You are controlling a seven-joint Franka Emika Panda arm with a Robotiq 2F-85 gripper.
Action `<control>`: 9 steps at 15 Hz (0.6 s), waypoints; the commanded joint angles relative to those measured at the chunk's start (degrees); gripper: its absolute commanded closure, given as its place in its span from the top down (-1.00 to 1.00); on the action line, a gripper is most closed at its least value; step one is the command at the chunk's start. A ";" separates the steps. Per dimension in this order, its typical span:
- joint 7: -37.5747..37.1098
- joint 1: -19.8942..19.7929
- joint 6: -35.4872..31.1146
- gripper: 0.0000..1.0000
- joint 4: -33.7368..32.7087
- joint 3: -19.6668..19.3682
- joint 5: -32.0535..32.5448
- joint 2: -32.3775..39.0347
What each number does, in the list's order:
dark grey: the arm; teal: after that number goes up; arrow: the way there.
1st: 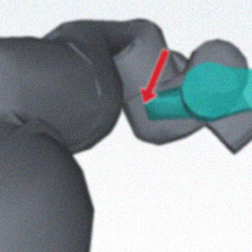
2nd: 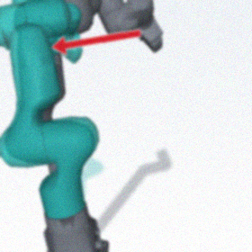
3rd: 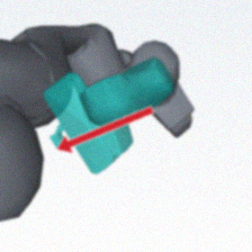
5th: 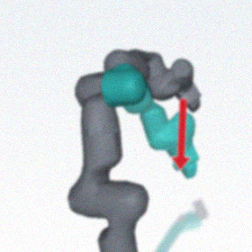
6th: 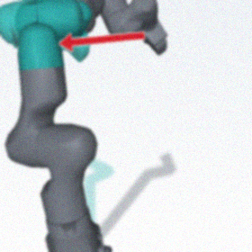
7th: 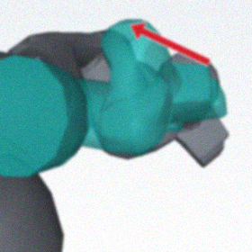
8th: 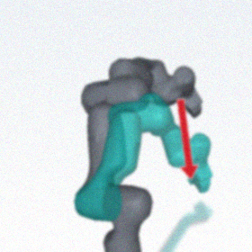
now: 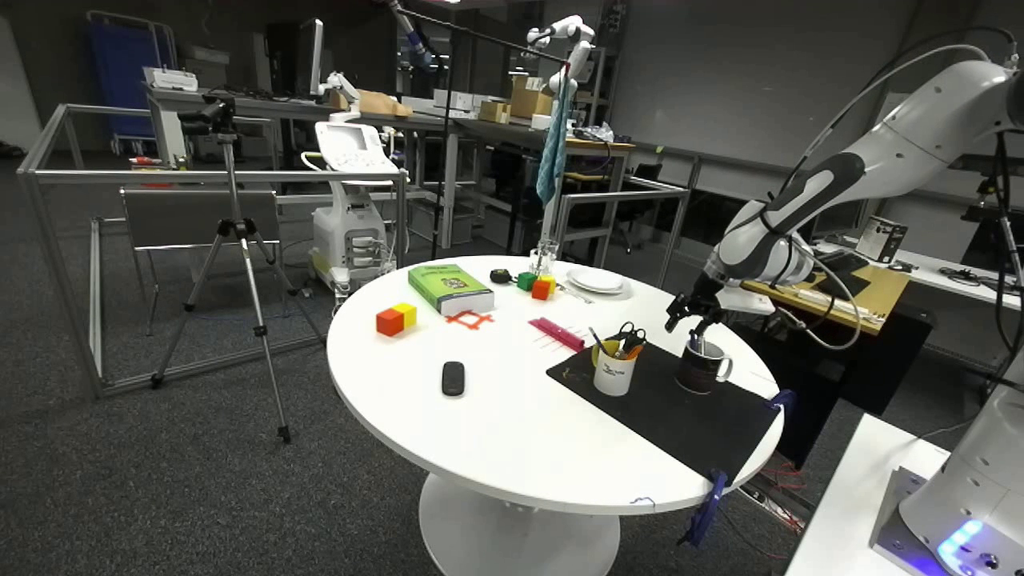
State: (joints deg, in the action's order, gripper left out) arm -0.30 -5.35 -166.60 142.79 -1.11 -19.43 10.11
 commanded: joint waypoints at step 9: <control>2.07 -0.62 -1.22 1.00 -1.17 0.69 0.05 1.67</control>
State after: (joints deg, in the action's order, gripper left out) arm -0.11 -5.36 -166.60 142.55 -0.58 -19.34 10.52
